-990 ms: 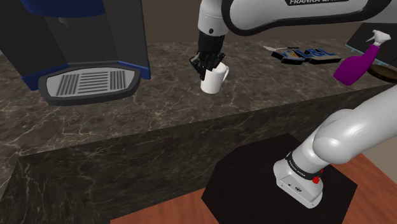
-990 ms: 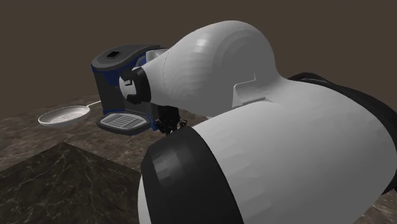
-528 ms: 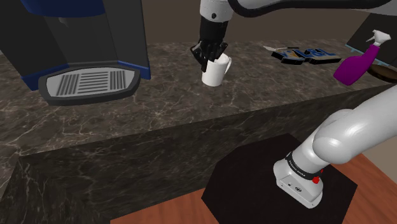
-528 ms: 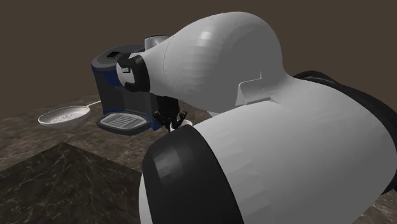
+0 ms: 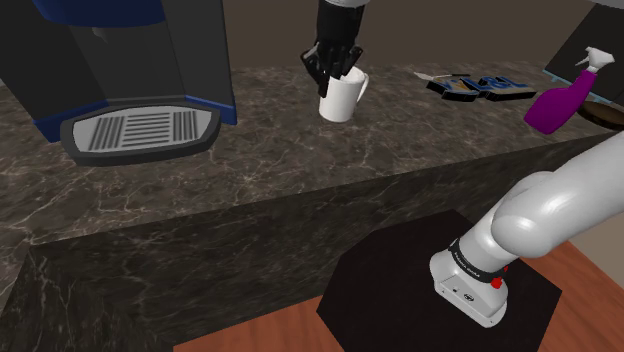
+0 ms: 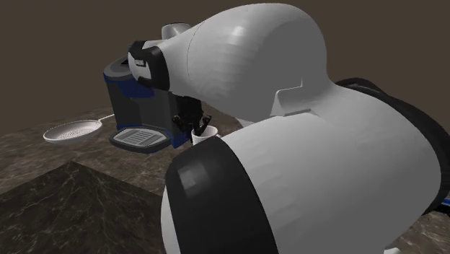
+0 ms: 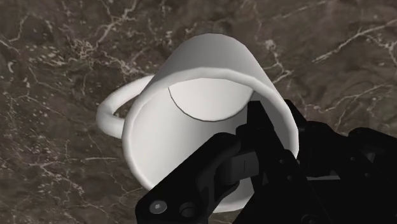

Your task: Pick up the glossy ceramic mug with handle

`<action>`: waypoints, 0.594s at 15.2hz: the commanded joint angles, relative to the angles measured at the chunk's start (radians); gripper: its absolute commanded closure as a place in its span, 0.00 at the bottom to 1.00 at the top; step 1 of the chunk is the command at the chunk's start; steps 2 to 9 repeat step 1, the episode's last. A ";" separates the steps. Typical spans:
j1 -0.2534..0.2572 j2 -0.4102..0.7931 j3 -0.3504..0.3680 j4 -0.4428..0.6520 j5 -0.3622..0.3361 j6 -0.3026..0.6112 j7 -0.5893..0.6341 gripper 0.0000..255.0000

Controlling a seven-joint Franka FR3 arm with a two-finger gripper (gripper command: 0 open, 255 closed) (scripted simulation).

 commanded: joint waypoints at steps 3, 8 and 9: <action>-0.001 0.001 -0.001 0.010 0.000 -0.009 -0.001 1.00; -0.001 0.001 -0.001 0.010 0.000 -0.009 -0.001 1.00; -0.001 0.001 -0.001 0.010 0.000 -0.009 -0.001 1.00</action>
